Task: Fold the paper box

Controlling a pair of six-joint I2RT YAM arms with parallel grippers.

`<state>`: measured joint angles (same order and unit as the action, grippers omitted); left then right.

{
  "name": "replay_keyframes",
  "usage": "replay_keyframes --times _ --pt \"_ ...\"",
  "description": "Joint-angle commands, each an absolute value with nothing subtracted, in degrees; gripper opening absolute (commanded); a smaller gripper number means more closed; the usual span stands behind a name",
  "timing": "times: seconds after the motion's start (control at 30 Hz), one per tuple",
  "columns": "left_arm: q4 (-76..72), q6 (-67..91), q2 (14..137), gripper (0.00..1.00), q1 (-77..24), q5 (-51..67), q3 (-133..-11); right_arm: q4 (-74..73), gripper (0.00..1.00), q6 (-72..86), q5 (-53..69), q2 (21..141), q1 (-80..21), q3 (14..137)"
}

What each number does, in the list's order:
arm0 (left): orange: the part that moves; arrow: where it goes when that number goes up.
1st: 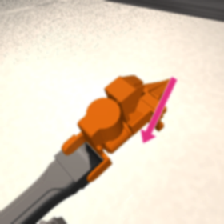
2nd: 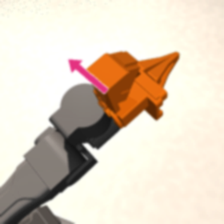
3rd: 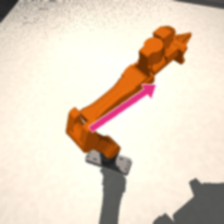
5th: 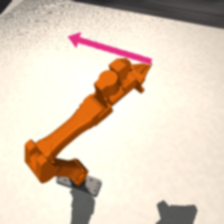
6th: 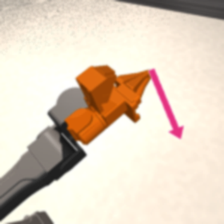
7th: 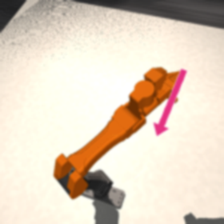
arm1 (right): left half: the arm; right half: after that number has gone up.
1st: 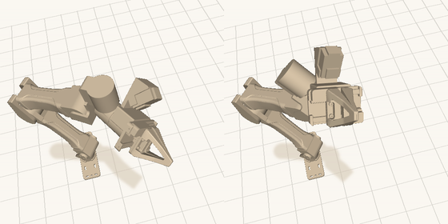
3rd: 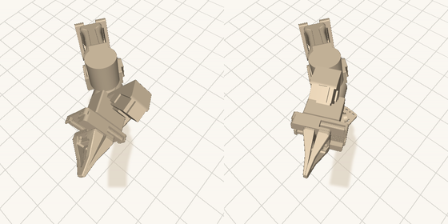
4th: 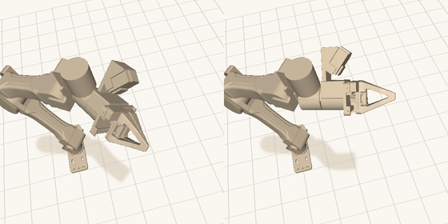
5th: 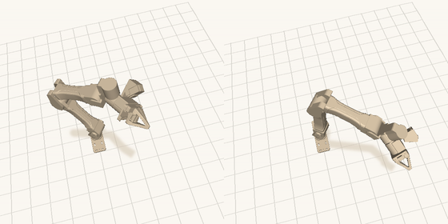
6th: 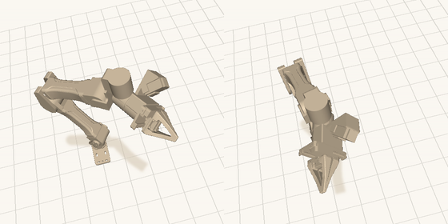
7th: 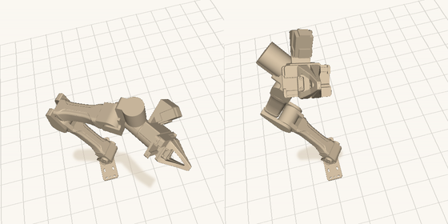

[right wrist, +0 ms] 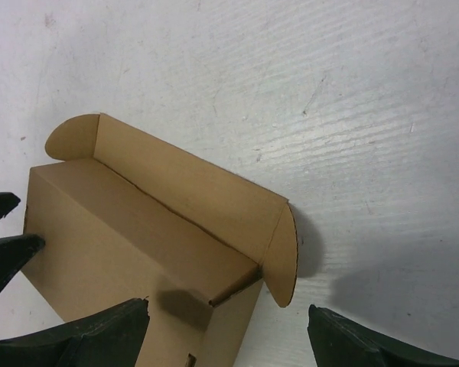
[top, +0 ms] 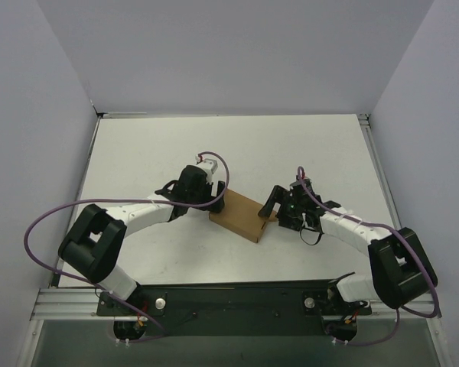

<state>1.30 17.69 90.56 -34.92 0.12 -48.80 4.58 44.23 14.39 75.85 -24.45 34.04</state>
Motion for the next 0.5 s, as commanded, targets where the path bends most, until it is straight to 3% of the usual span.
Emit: replay_keyframes --times 0.0,0.13,0.37,0.47 --pt "3.69 16.43 91.41 0.97 -35.77 -1.93 -48.78 9.58 0.86 47.81 15.91 78.39 -23.73 32.17" --pt "3.25 16.70 90.71 0.97 -35.95 -1.67 -48.16 11.68 0.84 47.20 15.64 80.59 -23.55 31.55" --pt "2.64 18.37 87.72 0.97 -36.04 -0.53 -47.37 18.36 0.53 47.81 19.60 84.03 -23.29 29.45" --pt "2.55 18.98 86.14 0.98 -35.95 0.00 -47.11 18.20 0.45 47.02 18.99 83.06 -23.29 28.65"
